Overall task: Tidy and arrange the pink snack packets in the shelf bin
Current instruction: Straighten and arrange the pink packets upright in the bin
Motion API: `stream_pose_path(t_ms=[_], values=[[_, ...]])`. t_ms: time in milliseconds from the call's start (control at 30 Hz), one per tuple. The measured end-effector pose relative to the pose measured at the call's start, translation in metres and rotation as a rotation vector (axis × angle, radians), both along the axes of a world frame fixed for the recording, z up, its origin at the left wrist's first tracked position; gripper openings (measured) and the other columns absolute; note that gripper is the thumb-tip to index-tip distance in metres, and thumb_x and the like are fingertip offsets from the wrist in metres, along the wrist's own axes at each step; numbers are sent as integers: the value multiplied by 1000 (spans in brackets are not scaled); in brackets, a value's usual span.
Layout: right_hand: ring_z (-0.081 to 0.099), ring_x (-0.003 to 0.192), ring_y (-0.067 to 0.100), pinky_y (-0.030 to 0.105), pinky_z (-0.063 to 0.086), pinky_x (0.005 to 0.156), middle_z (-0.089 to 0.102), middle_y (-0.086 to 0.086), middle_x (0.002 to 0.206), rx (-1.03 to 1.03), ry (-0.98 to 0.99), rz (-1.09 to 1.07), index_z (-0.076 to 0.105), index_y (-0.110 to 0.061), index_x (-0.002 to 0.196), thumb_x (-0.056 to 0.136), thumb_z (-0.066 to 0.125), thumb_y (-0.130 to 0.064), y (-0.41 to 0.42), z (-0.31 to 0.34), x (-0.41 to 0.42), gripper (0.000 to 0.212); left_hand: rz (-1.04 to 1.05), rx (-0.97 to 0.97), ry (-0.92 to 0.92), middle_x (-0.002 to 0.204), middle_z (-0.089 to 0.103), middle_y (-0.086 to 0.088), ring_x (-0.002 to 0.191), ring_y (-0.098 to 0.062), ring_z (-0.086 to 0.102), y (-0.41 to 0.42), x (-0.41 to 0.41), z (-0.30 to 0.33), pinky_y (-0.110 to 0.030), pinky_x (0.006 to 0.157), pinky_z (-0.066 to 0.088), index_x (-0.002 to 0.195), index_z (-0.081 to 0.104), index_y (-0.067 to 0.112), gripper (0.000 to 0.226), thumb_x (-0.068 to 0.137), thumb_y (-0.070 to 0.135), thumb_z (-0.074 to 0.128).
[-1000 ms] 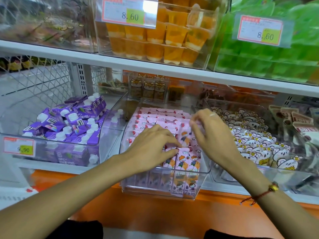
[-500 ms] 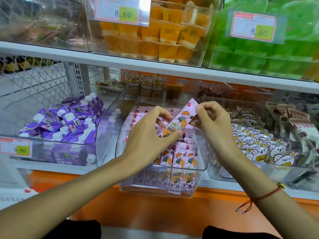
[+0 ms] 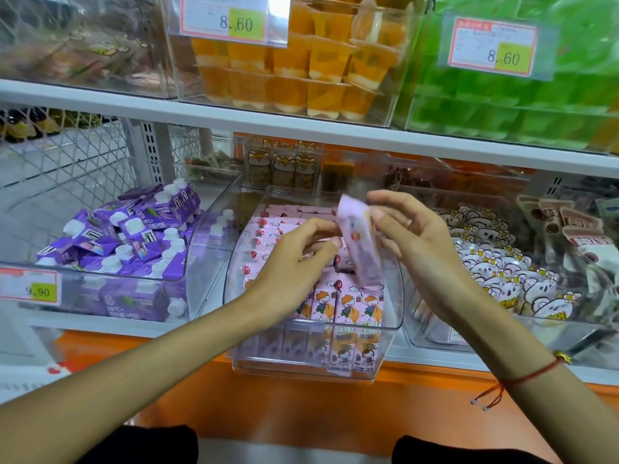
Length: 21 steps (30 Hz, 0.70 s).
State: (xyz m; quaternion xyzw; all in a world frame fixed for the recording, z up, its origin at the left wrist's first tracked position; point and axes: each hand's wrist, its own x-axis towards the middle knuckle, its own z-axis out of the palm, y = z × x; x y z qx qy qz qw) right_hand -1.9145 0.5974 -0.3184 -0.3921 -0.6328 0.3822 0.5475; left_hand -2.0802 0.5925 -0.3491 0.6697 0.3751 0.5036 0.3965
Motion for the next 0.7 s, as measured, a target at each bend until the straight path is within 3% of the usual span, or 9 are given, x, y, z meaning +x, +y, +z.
stream_pose_path(t_ms=[133, 300, 367, 433, 500, 567, 633, 700], values=[[60, 87, 0, 9, 44, 73, 66, -9, 94, 197, -261, -131, 66, -17, 99, 96, 49, -4, -7, -14, -23, 21, -46, -95, -117, 92, 75, 2, 83, -12, 72, -5, 7, -3, -17, 68, 55, 106, 66, 13, 31, 96, -7, 45], [56, 82, 10, 23, 43, 70, 65, -6, 90, 288, -554, -322, 65, -18, 98, 97, 52, -19, -4, -13, -28, 13, 156, -58, 55, 98, 67, 5, 66, -15, 69, 0, 1, -1, -36, 62, 60, 97, 63, 28, 47, 89, -14, 43], [54, 72, 8, 28, 41, 65, 62, -9, 80, 289, -730, -288, 62, -21, 86, 99, 48, -27, -4, -9, -18, 19, 196, -58, 135, 98, 66, 7, 68, -21, 69, 3, -3, -3, -43, 63, 59, 96, 64, 27, 40, 89, -8, 46], [44, 62, 6, 30, 35, 61, 49, -11, 66, 195, -763, -59, 50, -22, 73, 100, 38, -39, -9, -5, -7, 34, 210, -59, 224, 98, 68, 7, 73, -29, 68, 5, -3, -8, -48, 68, 56, 98, 65, 22, 29, 90, 0, 49], [41, 62, 5, 30, 36, 63, 45, -10, 66, 92, -789, 141, 46, -23, 74, 93, 32, -55, -15, -5, 1, 40, 211, -86, 276, 96, 67, 8, 84, -26, 65, 4, -3, -11, -46, 78, 54, 95, 62, 28, 25, 91, 7, 50], [44, 68, 4, 26, 37, 64, 48, -10, 73, 175, -986, 174, 47, -34, 83, 91, 39, -56, -18, -8, 4, 25, 213, -92, 334, 95, 66, 6, 90, -23, 63, 5, -6, -12, -45, 84, 52, 92, 57, 32, 20, 93, 13, 51], [43, 78, 4, 23, 36, 68, 48, -12, 84, 292, -1102, 119, 41, -41, 91, 94, 49, -44, -18, -11, 5, 10, 195, -97, 308, 87, 67, -7, 77, -23, 66, 7, -9, -8, -47, 79, 54, 90, 59, 17, 17, 98, 25, 46], [45, 86, 11, 31, 40, 74, 52, -7, 93, 327, -1109, 52, 45, -37, 102, 93, 53, -42, -16, -12, 5, 12, 139, -129, 203, 71, 56, -11, 54, -14, 61, 4, -12, 0, -34, 65, 56, 83, 60, 9, 44, 98, 45, 40]])
